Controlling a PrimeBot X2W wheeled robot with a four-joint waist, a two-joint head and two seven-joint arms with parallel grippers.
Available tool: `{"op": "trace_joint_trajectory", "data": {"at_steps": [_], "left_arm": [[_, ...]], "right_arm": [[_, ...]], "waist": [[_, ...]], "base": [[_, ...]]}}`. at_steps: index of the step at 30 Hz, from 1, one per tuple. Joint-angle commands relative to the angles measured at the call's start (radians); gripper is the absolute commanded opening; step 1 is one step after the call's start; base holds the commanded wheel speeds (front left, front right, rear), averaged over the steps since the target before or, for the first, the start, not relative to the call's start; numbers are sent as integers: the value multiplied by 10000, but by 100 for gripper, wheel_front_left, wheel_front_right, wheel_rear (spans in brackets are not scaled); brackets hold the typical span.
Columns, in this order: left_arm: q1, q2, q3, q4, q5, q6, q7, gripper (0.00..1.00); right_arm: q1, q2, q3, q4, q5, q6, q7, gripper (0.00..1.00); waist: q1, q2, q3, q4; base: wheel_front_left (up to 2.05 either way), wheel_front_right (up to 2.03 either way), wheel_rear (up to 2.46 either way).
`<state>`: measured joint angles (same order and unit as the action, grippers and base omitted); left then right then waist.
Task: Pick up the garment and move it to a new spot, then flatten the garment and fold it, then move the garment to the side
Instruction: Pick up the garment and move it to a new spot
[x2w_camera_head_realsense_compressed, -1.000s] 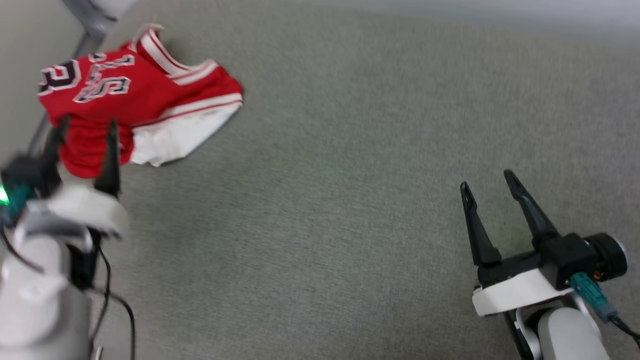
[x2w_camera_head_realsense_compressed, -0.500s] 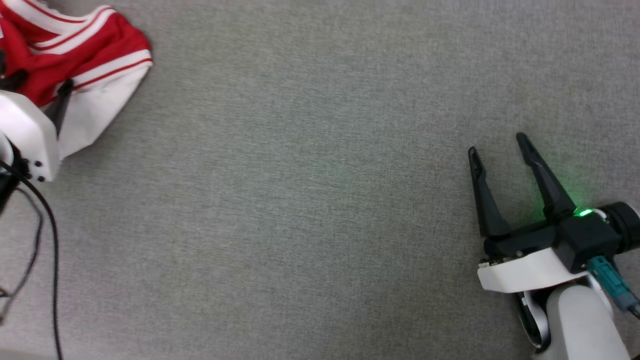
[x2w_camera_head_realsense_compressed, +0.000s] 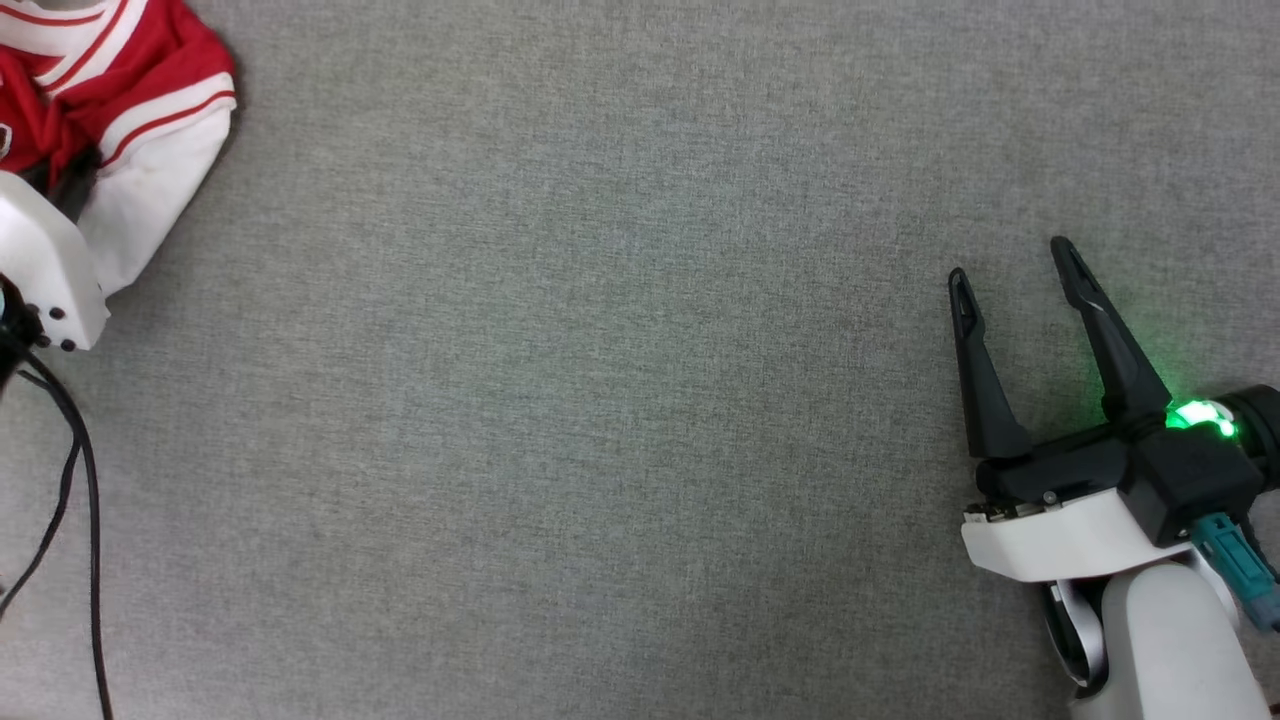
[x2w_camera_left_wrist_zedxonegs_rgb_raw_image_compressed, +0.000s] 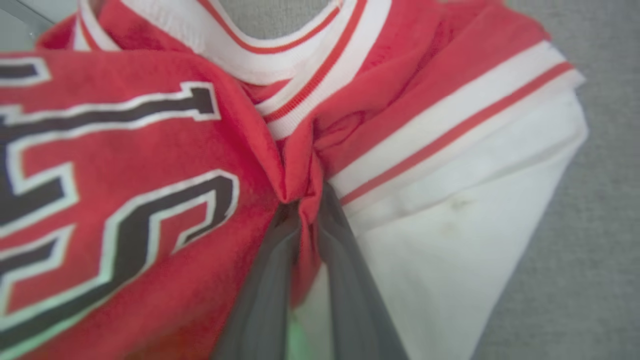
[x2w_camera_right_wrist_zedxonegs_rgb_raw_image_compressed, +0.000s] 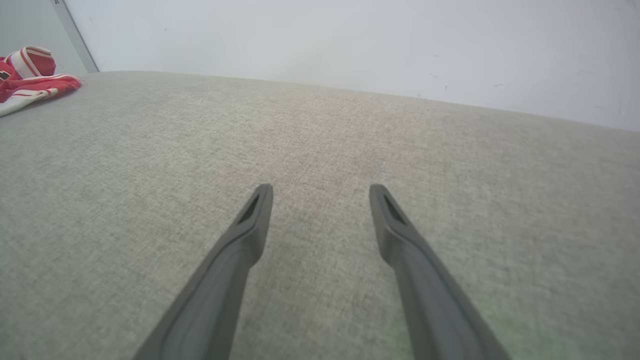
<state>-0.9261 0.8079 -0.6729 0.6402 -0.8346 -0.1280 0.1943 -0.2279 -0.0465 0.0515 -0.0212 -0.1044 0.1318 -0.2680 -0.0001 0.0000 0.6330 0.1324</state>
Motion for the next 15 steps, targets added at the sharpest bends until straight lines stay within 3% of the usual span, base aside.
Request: {"op": "trace_joint_trajectory", "data": {"at_steps": [1,15], "left_arm": [[315,-254,-259,106,-46,-39,11,0],[-313,136,-584,-100,-35,-18,-3550,0]], "right_arm": [[-3,-66,-82,273,-22,-21,62,100],[237,-46,139,763,574,-17,24,100]], "waist": [[1,0,-113,34],[1,0,-2341,118]], "base": [[0,0,0],[0,0,0]]}}
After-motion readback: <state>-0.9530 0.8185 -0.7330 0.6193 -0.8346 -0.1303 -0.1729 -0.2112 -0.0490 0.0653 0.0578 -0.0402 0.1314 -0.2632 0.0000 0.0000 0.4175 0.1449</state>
